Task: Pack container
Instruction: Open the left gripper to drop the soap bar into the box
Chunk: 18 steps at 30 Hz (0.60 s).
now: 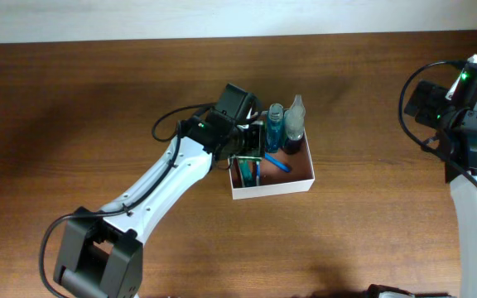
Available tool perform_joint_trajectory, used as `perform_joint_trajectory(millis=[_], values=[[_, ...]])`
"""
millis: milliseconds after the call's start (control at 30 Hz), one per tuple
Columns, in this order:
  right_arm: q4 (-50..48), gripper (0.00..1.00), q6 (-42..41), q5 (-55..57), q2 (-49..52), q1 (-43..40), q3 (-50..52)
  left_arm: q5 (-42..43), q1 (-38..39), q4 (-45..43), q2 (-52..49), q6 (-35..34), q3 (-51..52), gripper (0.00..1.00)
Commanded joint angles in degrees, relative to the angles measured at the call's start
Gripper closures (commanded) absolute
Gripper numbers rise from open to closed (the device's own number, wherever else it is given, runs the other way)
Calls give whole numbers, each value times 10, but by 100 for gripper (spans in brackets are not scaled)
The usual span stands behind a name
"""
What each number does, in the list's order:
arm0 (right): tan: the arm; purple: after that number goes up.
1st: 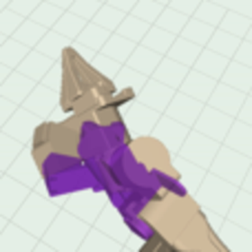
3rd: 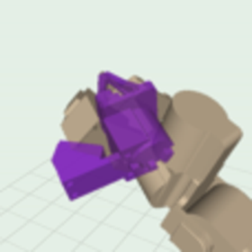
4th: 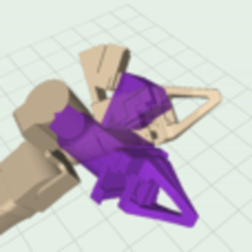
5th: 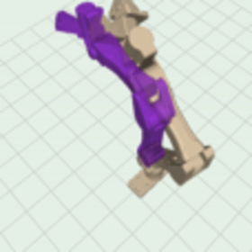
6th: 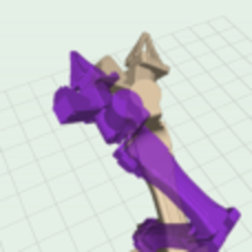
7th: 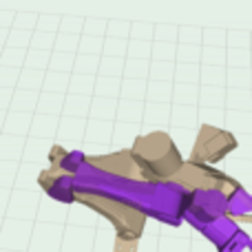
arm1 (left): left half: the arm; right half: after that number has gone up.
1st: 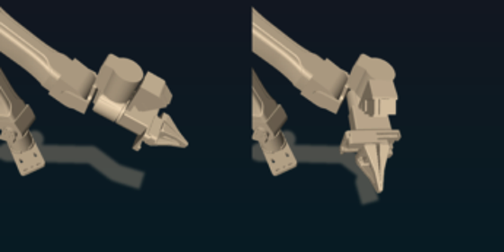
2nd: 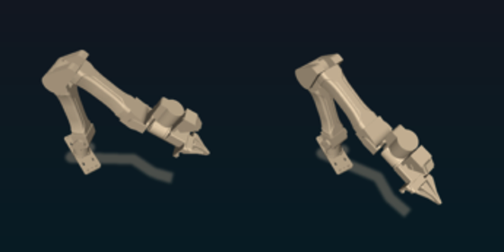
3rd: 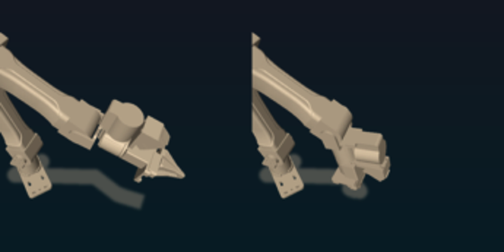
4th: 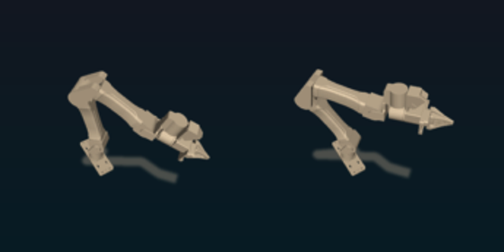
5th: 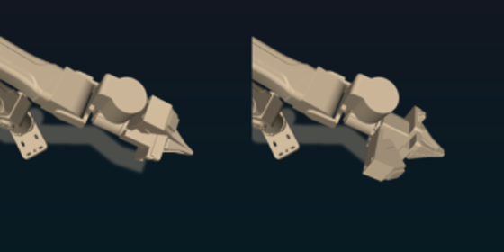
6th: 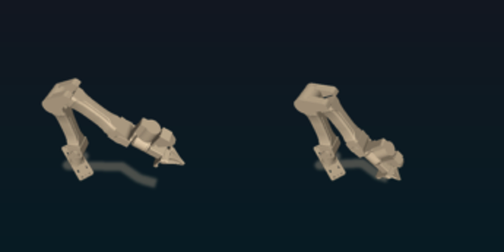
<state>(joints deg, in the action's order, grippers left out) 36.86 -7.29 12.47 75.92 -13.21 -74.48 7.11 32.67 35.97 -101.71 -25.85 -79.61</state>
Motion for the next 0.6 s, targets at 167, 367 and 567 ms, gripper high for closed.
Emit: perform_joint_trajectory(millis=[167,367,567], values=[[-2,1,-1,0,-5,-3,-9,6,-71,0,30,-2,-7,1],[-2,1,-1,0,-5,-3,-9,6,-199,18,108,58,-7,1],[-2,1,-1,0,-5,-3,-9,-35,-337,67,184,75,-7,1]])
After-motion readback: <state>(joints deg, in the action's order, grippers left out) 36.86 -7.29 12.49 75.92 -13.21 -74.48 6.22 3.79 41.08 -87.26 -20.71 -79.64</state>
